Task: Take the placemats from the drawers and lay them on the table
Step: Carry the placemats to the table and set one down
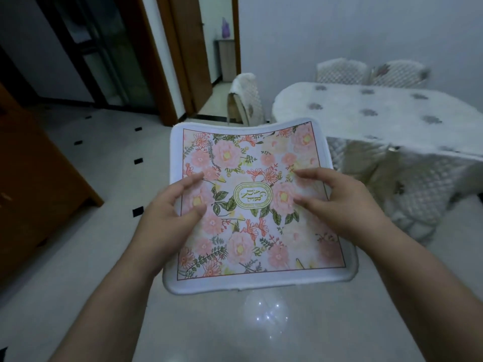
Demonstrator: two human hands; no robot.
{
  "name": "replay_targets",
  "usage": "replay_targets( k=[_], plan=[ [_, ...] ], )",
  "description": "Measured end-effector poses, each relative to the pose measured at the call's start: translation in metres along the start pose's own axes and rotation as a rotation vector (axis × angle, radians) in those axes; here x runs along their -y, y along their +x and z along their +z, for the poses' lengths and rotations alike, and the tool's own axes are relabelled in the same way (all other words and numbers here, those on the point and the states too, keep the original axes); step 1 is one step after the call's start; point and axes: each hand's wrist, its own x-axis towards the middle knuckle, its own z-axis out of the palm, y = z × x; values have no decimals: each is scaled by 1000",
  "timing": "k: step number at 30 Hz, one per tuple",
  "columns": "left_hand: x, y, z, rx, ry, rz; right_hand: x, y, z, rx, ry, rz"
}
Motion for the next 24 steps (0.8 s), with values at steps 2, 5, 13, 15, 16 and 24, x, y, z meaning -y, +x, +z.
replay_targets(
  k=[2, 5, 13, 15, 16, 24],
  plan=[
    [-11, 8, 24, 39, -20, 19, -18, -2, -20, -51, 49, 30],
    [-26, 19, 57, 82, -63, 41, -40, -1, -43, -109, 126, 62],
    [-36, 63, 118, 185, -146, 18, -80, 8, -70, -228, 223, 136],
    [-34, 77, 130, 202, -146, 35, -87, 15, -74, -245, 227, 161],
    [-33, 85, 136, 211, -140, 44, -90, 18, -75, -263, 219, 170],
    [-18, 167, 173, 361, -105, 83, -110, 67, -77, -384, 101, 258]
  ],
)
